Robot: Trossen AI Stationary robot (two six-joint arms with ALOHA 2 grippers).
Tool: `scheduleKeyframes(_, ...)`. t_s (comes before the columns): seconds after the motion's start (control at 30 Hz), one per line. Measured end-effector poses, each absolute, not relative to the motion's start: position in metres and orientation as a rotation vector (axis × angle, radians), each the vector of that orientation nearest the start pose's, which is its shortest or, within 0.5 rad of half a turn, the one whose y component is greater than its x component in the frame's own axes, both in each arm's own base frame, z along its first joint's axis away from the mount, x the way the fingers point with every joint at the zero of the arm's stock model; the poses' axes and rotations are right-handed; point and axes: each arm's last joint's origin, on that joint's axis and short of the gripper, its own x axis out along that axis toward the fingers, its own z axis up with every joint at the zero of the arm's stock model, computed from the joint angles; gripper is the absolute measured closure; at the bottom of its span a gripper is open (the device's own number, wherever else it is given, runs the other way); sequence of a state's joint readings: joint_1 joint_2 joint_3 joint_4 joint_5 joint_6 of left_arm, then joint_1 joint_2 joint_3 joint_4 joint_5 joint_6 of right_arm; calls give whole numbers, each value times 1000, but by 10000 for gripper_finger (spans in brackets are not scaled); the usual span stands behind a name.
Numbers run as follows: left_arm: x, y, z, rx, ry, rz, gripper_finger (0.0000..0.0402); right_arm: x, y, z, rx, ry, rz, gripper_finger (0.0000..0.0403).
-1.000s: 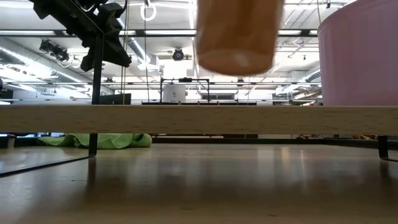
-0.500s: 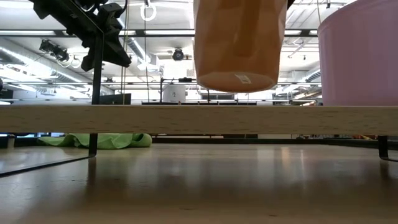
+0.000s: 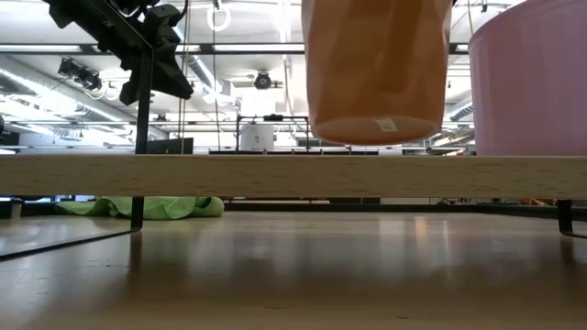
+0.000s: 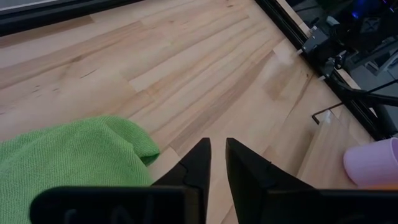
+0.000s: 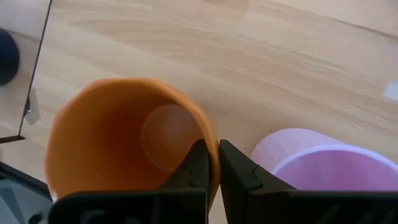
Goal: Stack small to large cups/mugs on shelf
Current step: Put the orange cup on the shelf
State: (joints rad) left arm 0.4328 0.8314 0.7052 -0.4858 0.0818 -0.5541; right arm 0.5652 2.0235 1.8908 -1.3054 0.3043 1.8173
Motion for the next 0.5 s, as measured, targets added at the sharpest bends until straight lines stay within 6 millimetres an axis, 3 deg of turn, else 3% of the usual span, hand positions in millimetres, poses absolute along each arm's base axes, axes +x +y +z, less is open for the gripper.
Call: scheduleKeyframes(0.5,157,70,272,-689,489,501,343,349,205,264,935,986,-938,387)
